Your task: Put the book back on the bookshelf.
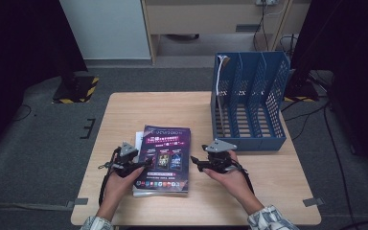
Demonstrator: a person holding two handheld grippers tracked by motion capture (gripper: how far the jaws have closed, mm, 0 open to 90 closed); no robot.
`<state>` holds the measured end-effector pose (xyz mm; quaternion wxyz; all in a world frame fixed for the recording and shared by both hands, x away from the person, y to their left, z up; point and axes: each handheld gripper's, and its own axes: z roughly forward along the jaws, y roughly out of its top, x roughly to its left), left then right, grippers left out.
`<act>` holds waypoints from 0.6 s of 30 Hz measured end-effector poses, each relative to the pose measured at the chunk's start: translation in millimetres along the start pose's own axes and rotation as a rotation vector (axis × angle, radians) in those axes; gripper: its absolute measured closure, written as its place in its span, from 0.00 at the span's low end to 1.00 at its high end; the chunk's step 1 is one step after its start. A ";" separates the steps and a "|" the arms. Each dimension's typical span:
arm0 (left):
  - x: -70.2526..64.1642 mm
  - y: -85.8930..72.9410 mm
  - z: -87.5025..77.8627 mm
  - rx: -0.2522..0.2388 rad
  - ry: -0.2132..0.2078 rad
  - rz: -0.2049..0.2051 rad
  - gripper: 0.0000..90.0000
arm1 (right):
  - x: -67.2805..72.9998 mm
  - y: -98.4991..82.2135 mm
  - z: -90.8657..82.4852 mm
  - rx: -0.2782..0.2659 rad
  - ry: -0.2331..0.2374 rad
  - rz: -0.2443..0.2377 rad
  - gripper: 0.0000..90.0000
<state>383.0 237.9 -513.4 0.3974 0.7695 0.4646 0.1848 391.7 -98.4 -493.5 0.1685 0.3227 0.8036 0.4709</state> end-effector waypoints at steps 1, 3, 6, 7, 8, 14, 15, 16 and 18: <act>-0.6 -0.1 -0.1 0.000 -0.007 0.006 0.36 | -0.6 -1.0 2.4 0.009 0.011 0.016 0.35; -2.7 0.1 -0.4 -0.001 0.002 0.017 0.36 | -0.5 -2.1 5.0 0.018 0.025 0.023 0.33; -4.0 1.2 -0.7 0.005 0.009 0.029 0.36 | 0.7 -2.9 7.6 0.027 0.030 0.028 0.32; -4.3 1.4 -0.8 0.006 0.010 0.031 0.37 | 1.2 -3.1 9.2 0.033 0.036 0.033 0.32; -4.3 1.6 -0.7 0.007 0.011 0.032 0.37 | 1.4 -3.4 10.5 0.034 0.041 0.041 0.31; -5.2 2.8 -1.5 0.019 0.002 0.046 0.38 | 1.6 -5.1 18.9 0.070 0.083 0.085 0.28; -6.9 2.8 -1.3 0.023 -0.017 0.054 0.38 | 2.0 -5.9 21.3 0.082 0.092 0.098 0.28; -6.9 2.8 -1.3 0.023 -0.017 0.054 0.39 | 2.0 -5.9 21.3 0.082 0.092 0.098 0.28; -9.6 3.1 -0.6 0.024 -0.020 0.057 0.38 | 1.7 -6.9 23.6 0.090 0.096 0.100 0.27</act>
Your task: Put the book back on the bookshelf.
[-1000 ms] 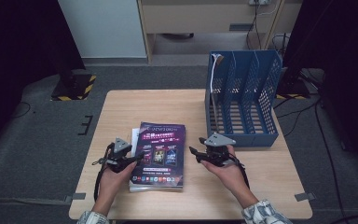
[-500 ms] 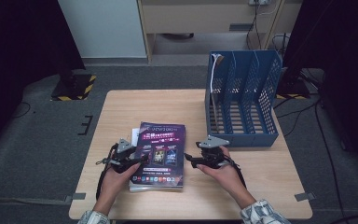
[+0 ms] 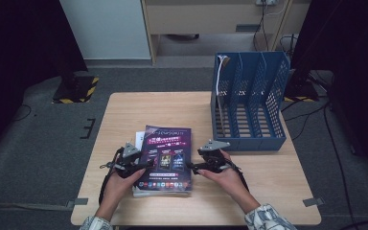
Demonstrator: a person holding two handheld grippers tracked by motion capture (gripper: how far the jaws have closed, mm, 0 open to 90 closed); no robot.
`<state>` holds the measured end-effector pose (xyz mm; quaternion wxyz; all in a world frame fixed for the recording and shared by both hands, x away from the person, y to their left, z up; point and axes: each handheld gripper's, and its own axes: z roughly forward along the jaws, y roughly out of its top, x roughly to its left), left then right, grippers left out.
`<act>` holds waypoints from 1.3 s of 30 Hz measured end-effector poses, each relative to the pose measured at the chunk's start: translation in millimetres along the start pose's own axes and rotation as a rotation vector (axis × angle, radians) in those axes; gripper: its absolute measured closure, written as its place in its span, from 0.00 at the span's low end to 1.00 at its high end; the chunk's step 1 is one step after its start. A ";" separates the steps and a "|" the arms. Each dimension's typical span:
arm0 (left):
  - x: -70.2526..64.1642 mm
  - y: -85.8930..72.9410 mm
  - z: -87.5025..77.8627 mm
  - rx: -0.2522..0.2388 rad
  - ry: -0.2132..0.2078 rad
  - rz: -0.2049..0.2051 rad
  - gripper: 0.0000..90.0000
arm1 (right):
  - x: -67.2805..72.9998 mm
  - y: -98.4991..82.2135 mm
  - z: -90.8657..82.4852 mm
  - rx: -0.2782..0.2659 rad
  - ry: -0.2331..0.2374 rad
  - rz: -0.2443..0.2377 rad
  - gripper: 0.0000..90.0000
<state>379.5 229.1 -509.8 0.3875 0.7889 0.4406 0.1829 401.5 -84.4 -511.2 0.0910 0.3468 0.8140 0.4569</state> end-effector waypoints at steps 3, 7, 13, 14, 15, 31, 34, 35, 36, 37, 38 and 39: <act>0.5 -0.4 0.2 -0.002 -0.004 -0.004 0.38 | -1.3 -1.0 2.2 0.012 0.006 0.006 0.26; 0.3 -0.6 0.3 -0.002 -0.003 -0.007 0.38 | -3.8 -2.2 6.7 0.020 0.021 0.031 0.24; 1.3 -1.7 0.8 -0.008 -0.007 -0.022 0.38 | -4.2 -2.8 13.1 0.034 0.041 0.058 0.19; 1.3 -1.7 0.8 -0.008 -0.007 -0.022 0.38 | -4.2 -2.8 13.1 0.034 0.041 0.058 0.19; 1.3 -1.9 0.8 -0.010 -0.007 -0.023 0.38 | -4.0 -3.0 13.9 0.041 0.045 0.053 0.19; -0.3 -2.7 0.4 -0.015 0.004 -0.017 0.38 | -0.2 0.0 30.3 0.052 0.082 0.067 0.14; -0.3 -2.8 0.4 -0.015 0.004 -0.018 0.38 | -1.3 -0.3 31.4 0.053 0.088 0.083 0.14; -0.3 -2.8 0.4 -0.015 0.004 -0.018 0.38 | -2.6 -0.9 32.3 0.054 0.099 0.106 0.13; -0.3 -2.8 0.5 -0.015 0.004 -0.018 0.38 | -2.6 -0.9 32.3 0.054 0.099 0.106 0.13; -0.4 -2.8 0.5 -0.015 0.004 -0.018 0.38 | -3.2 -1.1 32.9 0.054 0.102 0.113 0.13; -0.4 -2.8 0.5 -0.015 0.004 -0.018 0.38 | -3.9 -1.3 33.6 0.054 0.106 0.113 0.13; -0.3 -2.8 0.5 -0.015 0.004 -0.018 0.38 | -4.3 -1.2 34.7 0.054 0.107 0.122 0.12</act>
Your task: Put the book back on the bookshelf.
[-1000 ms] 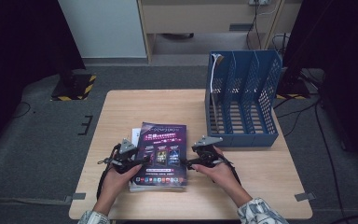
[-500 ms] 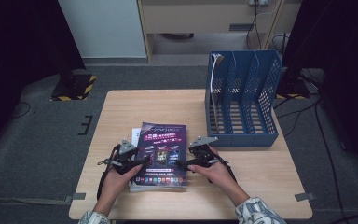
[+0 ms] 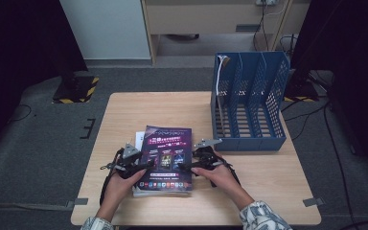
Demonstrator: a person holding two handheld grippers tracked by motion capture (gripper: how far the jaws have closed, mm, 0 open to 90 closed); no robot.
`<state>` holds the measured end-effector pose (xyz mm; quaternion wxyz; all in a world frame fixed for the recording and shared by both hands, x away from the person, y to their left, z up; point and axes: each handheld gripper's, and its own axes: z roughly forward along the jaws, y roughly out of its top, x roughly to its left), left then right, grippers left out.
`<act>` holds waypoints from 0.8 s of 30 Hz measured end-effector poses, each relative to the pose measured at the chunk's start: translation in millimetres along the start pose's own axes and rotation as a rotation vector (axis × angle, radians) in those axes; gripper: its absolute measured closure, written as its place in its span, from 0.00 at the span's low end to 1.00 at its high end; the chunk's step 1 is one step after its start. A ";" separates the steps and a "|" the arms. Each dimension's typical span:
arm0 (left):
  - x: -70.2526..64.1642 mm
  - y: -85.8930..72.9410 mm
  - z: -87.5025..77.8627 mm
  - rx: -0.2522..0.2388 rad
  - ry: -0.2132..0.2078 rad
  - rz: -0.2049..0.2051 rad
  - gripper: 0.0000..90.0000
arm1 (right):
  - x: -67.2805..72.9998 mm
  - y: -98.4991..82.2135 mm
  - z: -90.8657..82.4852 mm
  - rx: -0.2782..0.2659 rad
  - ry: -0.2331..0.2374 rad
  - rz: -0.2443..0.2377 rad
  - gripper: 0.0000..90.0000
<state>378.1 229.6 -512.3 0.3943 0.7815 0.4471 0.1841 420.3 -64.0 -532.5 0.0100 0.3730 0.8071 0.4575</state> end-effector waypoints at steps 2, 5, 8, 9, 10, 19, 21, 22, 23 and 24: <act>0.1 -0.1 0.1 -0.001 -0.001 -0.002 0.38 | -0.4 0.0 0.5 0.001 0.003 0.006 0.12; 0.0 -0.2 0.0 -0.001 -0.001 -0.002 0.38 | -2.2 -0.2 2.5 -0.003 0.016 0.023 0.12; 0.0 -0.1 0.0 -0.001 0.000 -0.002 0.38 | -2.2 0.0 4.4 -0.005 0.021 0.029 0.12; -0.1 -0.1 0.0 0.000 0.000 0.000 0.38 | -2.2 0.1 4.3 -0.004 0.021 0.028 0.12; -0.1 -0.1 0.0 0.000 0.000 0.000 0.38 | -2.1 0.2 4.2 -0.004 0.020 0.027 0.12; -0.1 0.4 -0.5 0.007 0.003 0.003 0.38 | 3.9 10.8 -4.6 0.013 -0.014 -0.018 0.18; -0.5 0.3 -0.9 0.007 0.006 0.001 0.38 | 5.5 14.5 -8.3 0.001 -0.008 -0.017 0.19; -0.5 0.6 -1.4 0.012 0.009 0.004 0.38 | 8.2 20.0 -11.3 -0.016 -0.003 -0.029 0.20; -0.5 0.6 -1.4 0.012 0.009 0.004 0.38 | 8.2 20.0 -11.3 -0.016 -0.003 -0.029 0.20; -0.5 0.4 -1.3 0.007 0.011 0.004 0.38 | 9.0 22.3 -12.2 -0.021 0.003 -0.029 0.20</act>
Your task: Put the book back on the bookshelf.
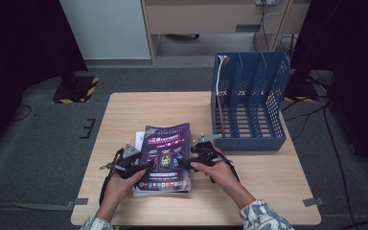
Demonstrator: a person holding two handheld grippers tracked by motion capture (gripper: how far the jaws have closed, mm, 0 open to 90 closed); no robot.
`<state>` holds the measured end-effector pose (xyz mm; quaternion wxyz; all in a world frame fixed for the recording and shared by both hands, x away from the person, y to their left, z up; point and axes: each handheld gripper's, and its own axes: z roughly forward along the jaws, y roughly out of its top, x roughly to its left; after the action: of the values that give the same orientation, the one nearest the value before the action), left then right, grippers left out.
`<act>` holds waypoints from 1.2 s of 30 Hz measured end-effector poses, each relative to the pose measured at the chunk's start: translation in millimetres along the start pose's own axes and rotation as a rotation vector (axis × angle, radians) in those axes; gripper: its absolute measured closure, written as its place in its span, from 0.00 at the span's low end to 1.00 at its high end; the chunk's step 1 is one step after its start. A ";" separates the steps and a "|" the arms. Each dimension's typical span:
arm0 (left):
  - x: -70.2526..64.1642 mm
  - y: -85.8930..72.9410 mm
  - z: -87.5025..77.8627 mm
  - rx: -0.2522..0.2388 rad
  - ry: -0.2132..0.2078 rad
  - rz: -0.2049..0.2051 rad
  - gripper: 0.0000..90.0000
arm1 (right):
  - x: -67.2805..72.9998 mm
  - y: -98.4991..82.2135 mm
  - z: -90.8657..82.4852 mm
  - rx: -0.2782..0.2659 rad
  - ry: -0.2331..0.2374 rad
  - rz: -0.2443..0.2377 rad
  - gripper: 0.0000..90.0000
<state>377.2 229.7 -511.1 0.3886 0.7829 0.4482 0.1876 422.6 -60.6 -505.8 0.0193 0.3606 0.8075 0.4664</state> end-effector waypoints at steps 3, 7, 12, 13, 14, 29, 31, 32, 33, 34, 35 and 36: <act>0.5 -0.3 -0.6 0.002 0.001 0.001 0.38 | 0.9 10.2 -0.4 -0.020 0.029 -0.005 0.23; 1.4 -0.7 -1.0 0.001 -0.002 -0.001 0.38 | 3.0 23.0 6.8 -0.006 0.052 -0.021 0.23; 2.6 -1.4 -1.6 0.002 -0.006 -0.005 0.38 | 3.5 40.1 14.6 0.024 0.060 -0.079 0.23; 2.7 -1.5 -1.5 0.000 -0.006 -0.005 0.38 | 1.5 45.7 17.1 0.041 0.063 -0.077 0.23; 2.7 -1.6 -1.5 0.000 -0.006 -0.006 0.38 | 0.5 47.4 18.0 0.044 0.063 -0.072 0.23; 3.3 -2.3 -1.3 -0.005 -0.011 -0.006 0.38 | -10.4 61.9 43.0 0.072 0.076 -0.021 0.25; 3.1 -2.3 -1.4 -0.006 -0.010 -0.004 0.38 | -9.5 61.2 46.3 0.081 0.075 -0.017 0.25; 3.0 -2.3 -1.4 -0.006 -0.009 -0.004 0.38 | -9.5 60.9 47.6 0.082 0.074 -0.015 0.25; 3.1 -2.3 -1.5 -0.005 -0.009 -0.002 0.38 | -9.1 60.8 48.5 0.082 0.071 -0.006 0.25; 3.1 -2.4 -1.5 -0.005 -0.009 -0.001 0.38 | -9.1 60.6 49.2 0.083 0.073 0.000 0.25; 3.0 -2.4 -1.5 -0.006 -0.009 0.000 0.38 | -9.1 60.6 49.2 0.083 0.073 0.000 0.25; 3.0 -2.5 -1.5 -0.007 -0.009 0.000 0.38 | -9.7 60.1 49.6 0.086 0.073 -0.005 0.25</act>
<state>376.5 233.6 -512.2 0.3931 0.7825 0.4457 0.1857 481.9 -11.5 -490.6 -0.0245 0.3416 0.8278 0.4443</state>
